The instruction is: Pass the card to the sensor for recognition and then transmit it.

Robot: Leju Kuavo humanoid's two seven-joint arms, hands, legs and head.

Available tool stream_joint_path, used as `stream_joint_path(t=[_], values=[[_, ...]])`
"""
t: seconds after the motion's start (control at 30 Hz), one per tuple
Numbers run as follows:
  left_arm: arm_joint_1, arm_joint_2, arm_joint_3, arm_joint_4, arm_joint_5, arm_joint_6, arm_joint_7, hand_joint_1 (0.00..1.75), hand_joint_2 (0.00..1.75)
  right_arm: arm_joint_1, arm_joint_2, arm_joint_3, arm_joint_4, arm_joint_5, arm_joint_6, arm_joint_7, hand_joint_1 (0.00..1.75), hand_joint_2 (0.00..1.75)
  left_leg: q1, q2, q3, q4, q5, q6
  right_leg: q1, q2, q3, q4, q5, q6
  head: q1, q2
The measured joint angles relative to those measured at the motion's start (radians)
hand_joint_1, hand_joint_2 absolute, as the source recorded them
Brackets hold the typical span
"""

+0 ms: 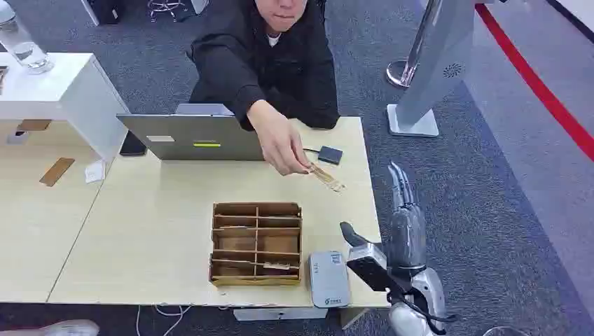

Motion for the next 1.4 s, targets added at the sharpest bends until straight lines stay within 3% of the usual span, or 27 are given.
stream_joint_path(t=[0.43,0.9,0.93,1.03,1.07,1.1,1.4], values=[[0.000,-0.008,-0.014,0.000,-0.007,-0.004,0.018,0.00,0.00,-0.098,-0.056,0.117,-0.012,0.462,-0.179,0.190,0.00,1.75,0.000,0.000,0.000,0.000,0.000,0.000,0.000,0.000,0.000,0.000,0.000,0.000,0.000,0.000],[-0.001,-0.014,-0.015,0.000,-0.007,-0.005,0.022,0.00,0.00,-0.120,-0.066,0.144,-0.002,0.570,-0.188,0.238,0.00,1.75,0.000,0.000,0.000,0.000,0.000,0.000,0.000,0.000,0.000,0.000,0.000,0.000,0.000,0.000],[-0.001,-0.014,-0.015,0.000,-0.007,-0.005,0.022,0.00,0.00,-0.121,-0.067,0.146,-0.002,0.574,-0.189,0.242,0.17,1.75,0.000,0.000,0.000,0.000,0.000,0.000,0.000,0.000,0.000,0.000,0.000,0.000,0.000,0.000],[-0.001,-0.015,-0.015,0.000,-0.007,-0.005,0.023,0.00,0.00,-0.126,-0.068,0.152,0.001,0.580,-0.189,0.249,0.17,1.75,0.000,0.000,0.000,0.000,0.000,0.000,0.000,0.000,0.000,0.000,0.000,0.000,0.000,0.000],[-0.001,-0.015,-0.015,0.000,-0.007,-0.005,0.023,0.00,0.00,-0.128,-0.069,0.154,0.003,0.580,-0.189,0.251,1.57,1.75,0.000,0.000,0.000,0.000,0.000,0.000,0.000,0.000,0.000,0.000,0.000,0.000,0.000,0.000],[0.000,-0.015,-0.015,0.000,-0.007,-0.005,0.023,0.00,0.00,-0.129,-0.069,0.156,0.004,0.580,-0.189,0.251,1.73,1.75,0.000,0.000,0.000,0.000,0.000,0.000,0.000,0.000,0.000,0.000,0.000,0.000,0.000,0.000],[-0.001,-0.016,-0.015,0.000,-0.007,-0.005,0.025,0.00,0.00,-0.139,-0.069,0.168,0.011,0.571,-0.189,0.257,1.75,1.75,0.000,0.000,0.000,0.000,0.000,0.000,0.000,0.000,0.000,0.000,0.000,0.000,0.000,0.000]])
